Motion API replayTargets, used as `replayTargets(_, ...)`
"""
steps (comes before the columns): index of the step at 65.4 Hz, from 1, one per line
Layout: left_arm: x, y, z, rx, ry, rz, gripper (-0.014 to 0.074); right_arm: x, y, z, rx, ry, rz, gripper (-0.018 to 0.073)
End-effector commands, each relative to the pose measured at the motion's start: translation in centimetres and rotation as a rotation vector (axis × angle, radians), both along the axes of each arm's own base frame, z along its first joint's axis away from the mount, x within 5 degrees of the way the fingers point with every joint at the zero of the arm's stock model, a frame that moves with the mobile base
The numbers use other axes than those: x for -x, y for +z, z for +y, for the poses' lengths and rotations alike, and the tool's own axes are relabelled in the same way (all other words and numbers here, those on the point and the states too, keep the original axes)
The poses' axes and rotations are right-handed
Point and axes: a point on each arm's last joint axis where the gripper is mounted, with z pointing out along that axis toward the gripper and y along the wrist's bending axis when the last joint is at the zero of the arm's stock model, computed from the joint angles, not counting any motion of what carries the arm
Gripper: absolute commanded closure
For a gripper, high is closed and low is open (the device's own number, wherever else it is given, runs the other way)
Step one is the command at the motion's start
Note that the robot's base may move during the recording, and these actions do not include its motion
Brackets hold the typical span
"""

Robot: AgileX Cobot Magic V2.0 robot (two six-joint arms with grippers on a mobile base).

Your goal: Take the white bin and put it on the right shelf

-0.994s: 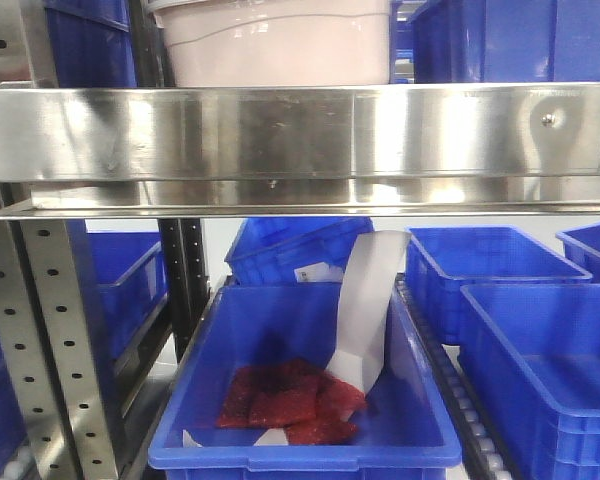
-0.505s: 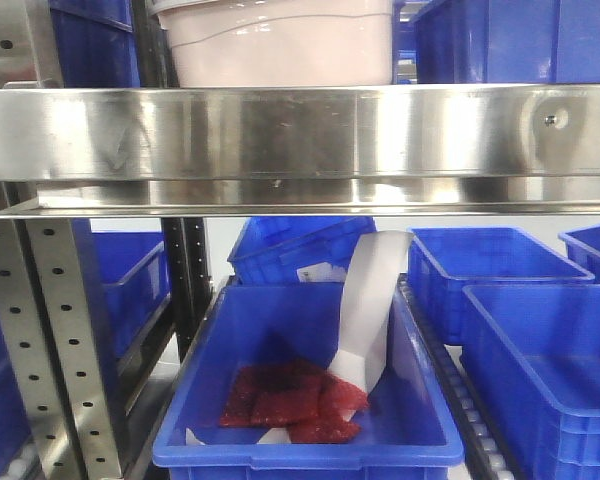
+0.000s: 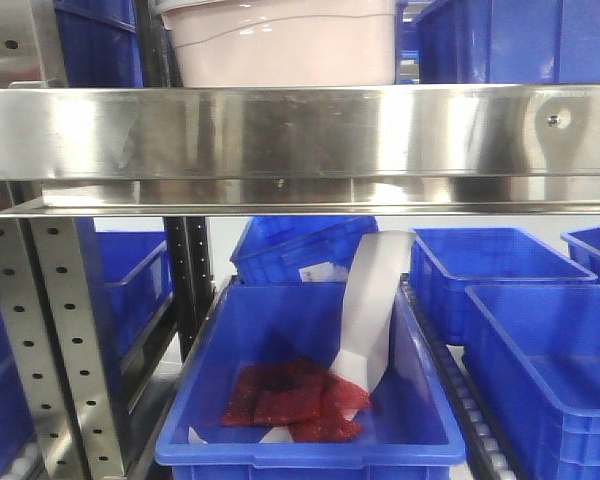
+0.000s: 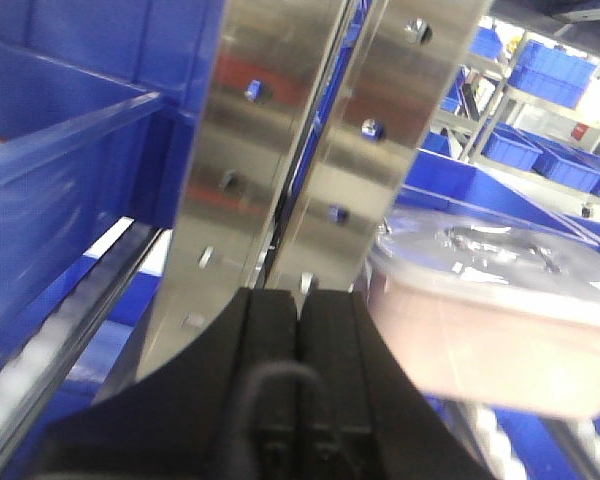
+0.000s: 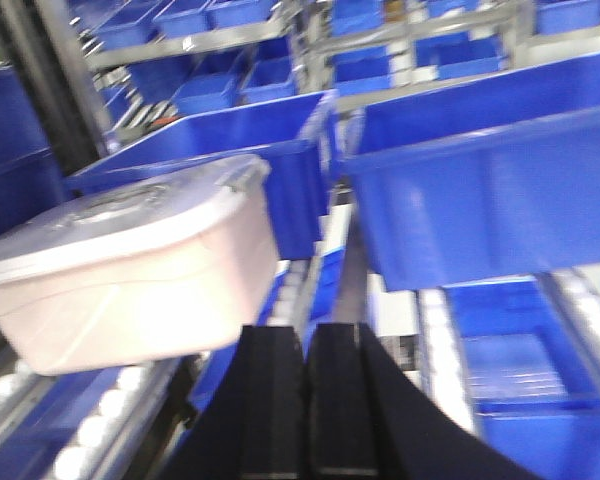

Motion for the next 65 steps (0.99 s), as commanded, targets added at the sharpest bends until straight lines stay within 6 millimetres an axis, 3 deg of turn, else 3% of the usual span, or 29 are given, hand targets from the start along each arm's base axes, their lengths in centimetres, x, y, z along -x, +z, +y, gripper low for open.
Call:
replayTargets(1, 2.5, 1.1, 0.3, 0.016, 0.051, -0.119, 0.0715, 2.6, 1.1, -0.7, -0.006, -0.088, -0.114, 0.0519)
replayTargets(23, 9.0, -4.8, 0.2, -0.065, 0.064, -0.106, 0.0715, 11.1, -4.6, -0.7, 0.018, -0.129, -0.154, 0.052)
replayTargets(41, 15.6, -7.7, -1.0, -0.082, -0.04, -0.15, 0.0715, 17.5, -8.4, -0.7, 0.013, -0.145, -0.302, 0.052)
replayTargets(54, 18.8, -8.4, -1.4, -0.097, -0.065, -0.238, 0.0711, 19.5, -9.5, -0.5, 0.011, -0.135, -0.37, 0.052)
replayTargets(65, 19.3, -8.4, -1.4, -0.095, -0.064, -0.261, 0.0712, 19.6, -9.6, -0.3, 0.013, -0.119, -0.366, 0.052)
